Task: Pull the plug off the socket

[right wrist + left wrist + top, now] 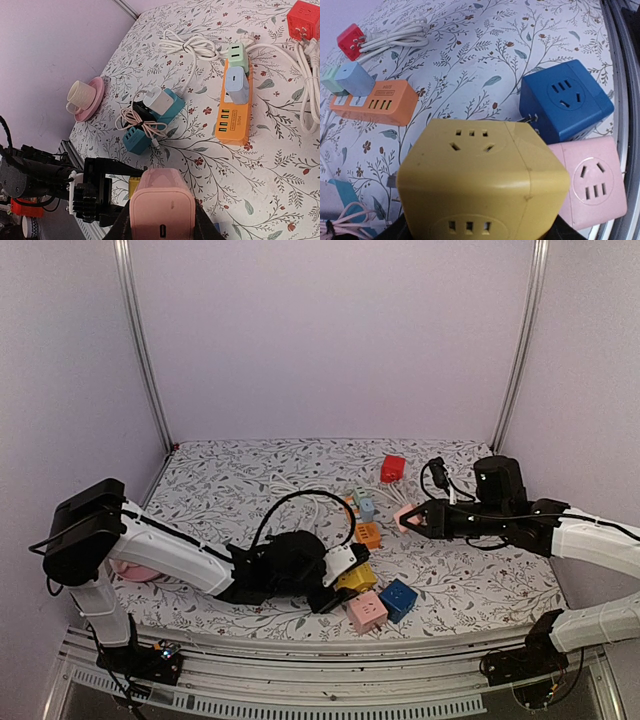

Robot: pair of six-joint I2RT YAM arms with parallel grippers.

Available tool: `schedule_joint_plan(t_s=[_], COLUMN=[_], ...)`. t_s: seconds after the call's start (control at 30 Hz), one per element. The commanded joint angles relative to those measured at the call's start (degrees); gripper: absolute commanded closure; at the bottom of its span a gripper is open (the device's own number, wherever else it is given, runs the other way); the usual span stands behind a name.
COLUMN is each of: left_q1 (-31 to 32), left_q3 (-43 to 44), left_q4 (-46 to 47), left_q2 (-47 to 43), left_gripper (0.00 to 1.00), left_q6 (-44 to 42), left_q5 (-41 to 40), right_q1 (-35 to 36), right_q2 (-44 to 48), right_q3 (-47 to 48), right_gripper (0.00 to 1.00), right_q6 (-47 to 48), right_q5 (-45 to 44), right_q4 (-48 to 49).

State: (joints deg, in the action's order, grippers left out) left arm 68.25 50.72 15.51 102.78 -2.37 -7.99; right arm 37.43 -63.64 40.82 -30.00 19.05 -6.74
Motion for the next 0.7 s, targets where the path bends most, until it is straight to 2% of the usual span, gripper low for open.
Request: schedule_joint_plan(t_s=[0.0, 0.27, 0.67], left_q1=[0.0, -0.1, -0.8], left_q3=[-0.2, -1.1, -1.7], left_q4=[1.3, 1.4, -0.1], left_q2=[-0.9, -2.1, -4.2], left_gripper=[1.00, 1.00, 1.00], left_q6=[-0.1, 0.7, 2.1], left_q5=[-0.3, -2.2, -4.5], right_q1=[-0.2, -4.2, -20.0], right_q2=[-0.8, -2.1, -4.4], right_q3=[-0.7, -3.9, -17.5], right_gripper=[0.97, 0.97, 0.96], right_q6=[-0.5, -2.3, -9.9], right_q5=[-0.6, -2.0, 5.6], right_q4=[1.9, 3.1, 14.4])
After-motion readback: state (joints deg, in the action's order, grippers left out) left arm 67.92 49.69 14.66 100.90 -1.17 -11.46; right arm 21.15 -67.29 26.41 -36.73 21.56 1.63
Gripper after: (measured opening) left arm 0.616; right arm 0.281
